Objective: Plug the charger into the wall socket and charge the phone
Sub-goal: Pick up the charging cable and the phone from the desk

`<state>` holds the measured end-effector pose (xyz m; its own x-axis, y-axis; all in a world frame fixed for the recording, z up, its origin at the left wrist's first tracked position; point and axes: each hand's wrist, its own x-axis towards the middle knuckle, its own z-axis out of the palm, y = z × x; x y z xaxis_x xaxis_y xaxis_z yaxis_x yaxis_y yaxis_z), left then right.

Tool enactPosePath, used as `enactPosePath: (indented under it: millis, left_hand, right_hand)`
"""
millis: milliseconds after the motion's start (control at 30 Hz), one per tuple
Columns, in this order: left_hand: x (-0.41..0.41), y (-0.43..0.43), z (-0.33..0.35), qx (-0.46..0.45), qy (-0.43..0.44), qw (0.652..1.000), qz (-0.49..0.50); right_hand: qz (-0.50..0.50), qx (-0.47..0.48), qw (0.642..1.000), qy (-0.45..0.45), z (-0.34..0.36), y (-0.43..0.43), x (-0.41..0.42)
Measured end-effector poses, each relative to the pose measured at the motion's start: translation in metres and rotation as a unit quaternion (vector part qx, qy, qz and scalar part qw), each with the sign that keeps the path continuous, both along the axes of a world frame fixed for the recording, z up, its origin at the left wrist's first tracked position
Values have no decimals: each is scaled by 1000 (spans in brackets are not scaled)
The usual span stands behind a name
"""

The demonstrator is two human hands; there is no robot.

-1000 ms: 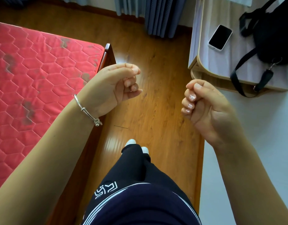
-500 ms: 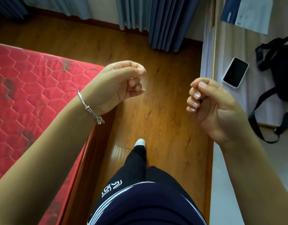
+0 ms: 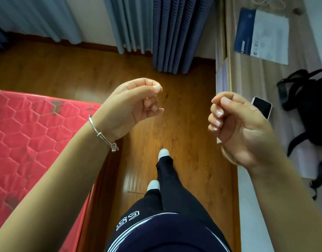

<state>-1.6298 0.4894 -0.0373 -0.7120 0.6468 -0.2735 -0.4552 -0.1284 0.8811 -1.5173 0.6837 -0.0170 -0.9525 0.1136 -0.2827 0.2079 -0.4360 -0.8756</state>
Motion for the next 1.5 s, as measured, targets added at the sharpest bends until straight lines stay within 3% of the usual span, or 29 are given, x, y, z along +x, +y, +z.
enactPosePath:
  millis: [667, 1233, 1500]
  left_hand:
    - [-176, 123, 10, -16, 5, 1000, -25]
    - [-403, 210, 12, -42, 6, 990, -133]
    - [-459, 286, -4, -41, -26, 970, -237]
  right_hand:
    - [-8, -50, 999, 22, -2, 115, -172]
    - [-144, -121, 982, 14, -17, 165, -355]
    - [-238, -113, 965, 4, -19, 207, -391]
